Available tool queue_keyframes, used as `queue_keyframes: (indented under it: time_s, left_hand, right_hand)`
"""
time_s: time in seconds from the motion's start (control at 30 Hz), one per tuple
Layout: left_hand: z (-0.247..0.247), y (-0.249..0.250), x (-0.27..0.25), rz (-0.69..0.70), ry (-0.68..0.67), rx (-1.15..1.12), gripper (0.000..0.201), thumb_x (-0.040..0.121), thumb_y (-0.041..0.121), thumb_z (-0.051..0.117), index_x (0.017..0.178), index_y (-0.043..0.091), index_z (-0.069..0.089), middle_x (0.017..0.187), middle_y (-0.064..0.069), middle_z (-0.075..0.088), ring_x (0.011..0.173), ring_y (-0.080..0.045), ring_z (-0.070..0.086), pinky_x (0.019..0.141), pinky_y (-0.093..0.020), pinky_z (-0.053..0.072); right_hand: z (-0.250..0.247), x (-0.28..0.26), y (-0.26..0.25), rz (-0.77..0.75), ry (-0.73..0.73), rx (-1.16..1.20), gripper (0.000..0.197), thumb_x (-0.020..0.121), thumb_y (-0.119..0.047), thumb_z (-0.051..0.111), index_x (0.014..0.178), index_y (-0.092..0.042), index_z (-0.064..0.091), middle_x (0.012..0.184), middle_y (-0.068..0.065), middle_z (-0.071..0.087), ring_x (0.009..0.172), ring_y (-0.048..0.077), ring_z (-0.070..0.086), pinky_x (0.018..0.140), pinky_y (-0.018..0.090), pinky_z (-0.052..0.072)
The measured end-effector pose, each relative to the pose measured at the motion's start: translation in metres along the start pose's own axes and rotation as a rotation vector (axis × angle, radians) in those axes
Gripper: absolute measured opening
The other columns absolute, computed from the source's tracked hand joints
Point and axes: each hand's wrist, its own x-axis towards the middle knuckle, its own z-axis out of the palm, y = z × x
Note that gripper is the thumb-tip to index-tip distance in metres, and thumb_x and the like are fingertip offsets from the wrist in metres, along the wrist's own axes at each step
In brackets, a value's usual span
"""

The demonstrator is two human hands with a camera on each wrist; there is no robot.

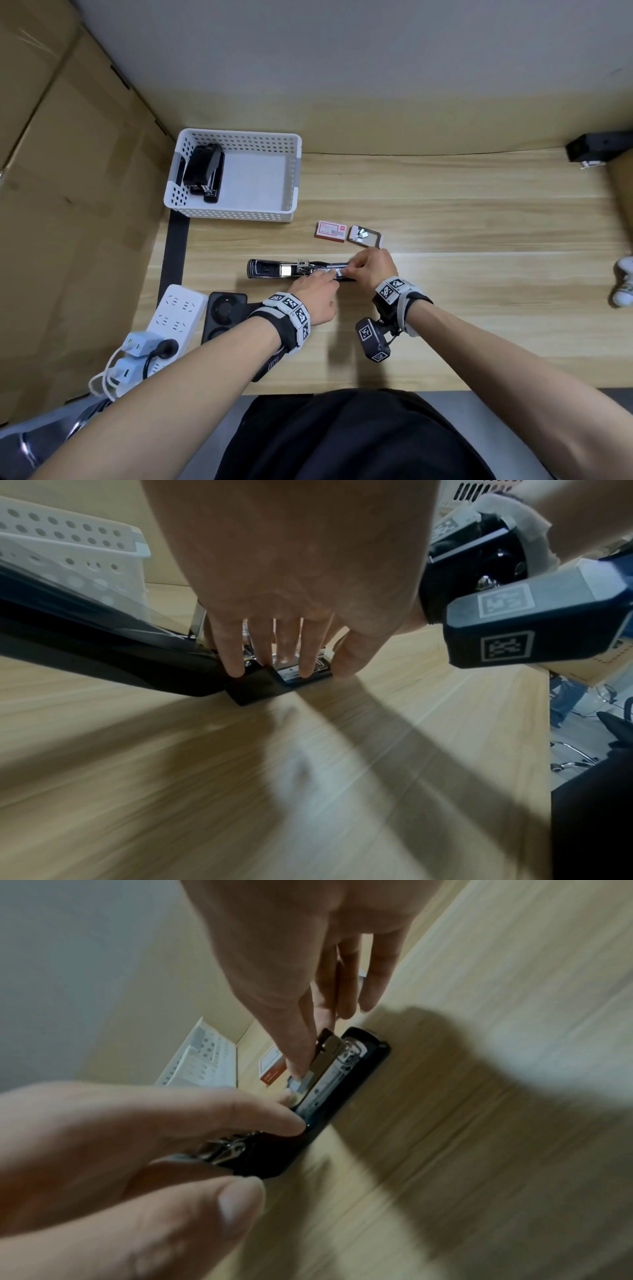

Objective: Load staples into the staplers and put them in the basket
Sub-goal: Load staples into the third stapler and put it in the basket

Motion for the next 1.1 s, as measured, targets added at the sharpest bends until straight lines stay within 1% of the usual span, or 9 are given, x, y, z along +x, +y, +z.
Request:
queue_keyframes:
  time_s: [0.03,0.1,0.2,0.33,0.43,0.57,0.7,0.9,1.1]
  left_hand:
    - [0.000,-0.001,0.000,0.004,-0.004,0.004,0.047,0.091,0.026,0.047,0.134,0.008,0.049,0.158,-0.006,0.023,0.142,-0.024,0.025,0.107,-0.043,0.039]
    - [-0.001,-0.002,0.000,0.014,-0.012,0.014,0.048,0.091,0.026,0.046,0.135,0.008,0.048,0.159,-0.006,0.022,0.143,-0.024,0.024,0.108,-0.043,0.038]
    - [-0.001,-0.003,0.000,0.028,-0.012,0.027,0.047,0.090,0.026,0.047,0.133,0.008,0.049,0.158,-0.006,0.023,0.141,-0.024,0.026,0.104,-0.043,0.039]
    - [-0.002,-0.004,-0.002,0.038,-0.012,0.029,0.045,0.090,0.026,0.046,0.131,0.008,0.051,0.158,-0.006,0.023,0.141,-0.024,0.026,0.102,-0.042,0.040]
    - [-0.004,-0.004,-0.003,0.044,-0.013,0.034,0.044,0.090,0.026,0.047,0.130,0.008,0.051,0.157,-0.006,0.024,0.140,-0.024,0.028,0.102,-0.043,0.041]
    - [-0.005,-0.004,-0.003,0.045,-0.003,0.036,0.042,0.089,0.026,0.048,0.126,0.008,0.054,0.154,-0.005,0.029,0.137,-0.024,0.032,0.098,-0.044,0.045]
    - [-0.004,-0.004,-0.004,0.043,-0.010,0.036,0.042,0.089,0.026,0.047,0.126,0.008,0.055,0.156,-0.004,0.026,0.140,-0.023,0.028,0.100,-0.043,0.044]
    - [0.000,-0.006,-0.001,0.042,-0.016,0.027,0.045,0.089,0.026,0.047,0.131,0.009,0.052,0.159,-0.004,0.019,0.144,-0.022,0.022,0.104,-0.043,0.042]
    - [0.001,-0.008,-0.003,0.052,-0.005,0.024,0.041,0.089,0.024,0.046,0.126,0.009,0.054,0.160,-0.006,0.019,0.144,-0.023,0.021,0.103,-0.043,0.043]
  right_hand:
    - [0.001,0.000,0.001,0.001,0.006,0.034,0.024,0.068,-0.029,0.081,0.050,-0.024,0.065,0.062,-0.007,0.067,0.065,0.012,0.063,0.058,0.026,0.049]
    - [0.004,0.001,0.002,-0.012,0.016,0.047,0.024,0.066,-0.030,0.078,0.048,-0.025,0.063,0.060,-0.007,0.066,0.062,0.011,0.062,0.056,0.027,0.049]
    - [0.004,0.001,0.004,-0.027,0.026,0.020,0.021,0.066,-0.035,0.075,0.049,-0.027,0.064,0.064,-0.009,0.067,0.074,0.012,0.062,0.064,0.034,0.055]
    - [0.002,-0.006,0.000,-0.053,0.041,0.000,0.018,0.069,-0.031,0.076,0.054,-0.027,0.067,0.072,-0.009,0.069,0.079,0.009,0.061,0.073,0.031,0.053]
    - [0.007,-0.009,0.000,-0.052,0.038,0.052,0.011,0.070,-0.025,0.079,0.061,-0.022,0.073,0.081,-0.009,0.068,0.086,0.014,0.061,0.080,0.033,0.052]
    - [0.012,-0.010,0.002,-0.007,0.059,0.146,0.017,0.067,-0.024,0.079,0.054,-0.029,0.070,0.084,-0.011,0.064,0.096,0.020,0.059,0.087,0.039,0.051]
    - [0.012,-0.011,0.004,-0.029,0.057,0.144,0.013,0.069,-0.027,0.078,0.058,-0.025,0.072,0.086,-0.012,0.063,0.095,0.020,0.059,0.084,0.039,0.051]
    - [0.009,-0.009,0.007,-0.082,0.044,0.050,0.012,0.070,-0.034,0.078,0.061,-0.027,0.073,0.087,-0.015,0.064,0.096,0.016,0.055,0.081,0.035,0.050]
    - [0.010,-0.011,0.008,-0.189,0.084,0.015,0.010,0.072,-0.033,0.078,0.067,-0.029,0.071,0.090,-0.015,0.063,0.099,0.011,0.050,0.081,0.033,0.047]
